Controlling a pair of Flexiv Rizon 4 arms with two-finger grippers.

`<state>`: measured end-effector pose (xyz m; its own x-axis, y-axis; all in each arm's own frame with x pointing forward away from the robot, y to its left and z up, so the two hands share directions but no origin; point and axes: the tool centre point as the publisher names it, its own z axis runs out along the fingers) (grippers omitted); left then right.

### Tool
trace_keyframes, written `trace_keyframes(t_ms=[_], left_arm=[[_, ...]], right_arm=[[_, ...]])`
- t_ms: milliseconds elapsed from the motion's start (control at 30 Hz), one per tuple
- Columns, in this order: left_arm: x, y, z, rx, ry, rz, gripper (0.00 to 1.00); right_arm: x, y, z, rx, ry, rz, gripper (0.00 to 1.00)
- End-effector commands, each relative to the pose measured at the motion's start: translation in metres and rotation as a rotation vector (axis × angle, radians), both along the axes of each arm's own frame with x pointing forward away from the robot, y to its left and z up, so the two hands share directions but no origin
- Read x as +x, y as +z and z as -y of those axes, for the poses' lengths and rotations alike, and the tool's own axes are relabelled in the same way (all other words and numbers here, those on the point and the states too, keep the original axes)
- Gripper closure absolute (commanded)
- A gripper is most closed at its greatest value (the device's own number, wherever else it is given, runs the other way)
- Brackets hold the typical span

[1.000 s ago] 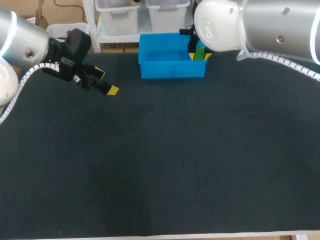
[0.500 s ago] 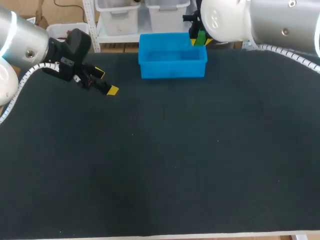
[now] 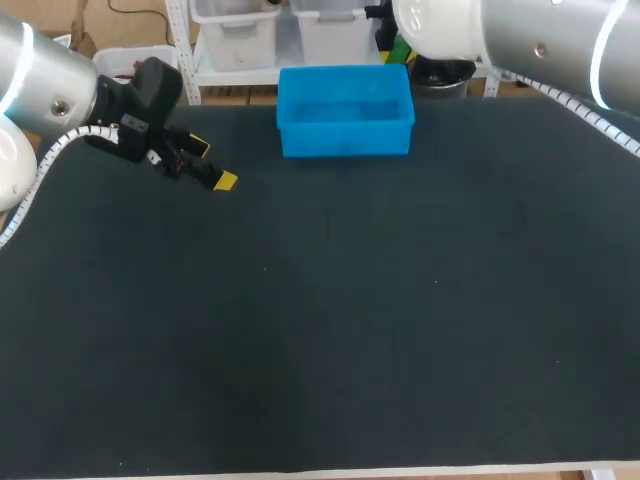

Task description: Use the left arm to pick the red cube and place it into the blue plastic box first, then use the right arm to grasp the green cube and put it into the same blue plastic box after the first action is fully finished.

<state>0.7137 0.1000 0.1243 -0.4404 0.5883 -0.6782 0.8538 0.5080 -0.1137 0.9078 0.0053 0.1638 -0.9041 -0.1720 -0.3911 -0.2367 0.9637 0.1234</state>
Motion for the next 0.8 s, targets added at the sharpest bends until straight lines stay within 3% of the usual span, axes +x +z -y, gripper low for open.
trace_keyframes(t_ms=[33, 800], left_arm=[[0.0, -0.001, -0.001, -0.006, -0.003, 0.004, 0.0], [0.0, -0.001, -0.001, -0.006, -0.003, 0.004, 0.0]], right_arm=[[0.025, 0.0, -0.004, 0.003, 0.025, -0.033, 1.0], [0.078, -0.025, -0.015, 0.19, 0.198, -0.059, 1.0]])
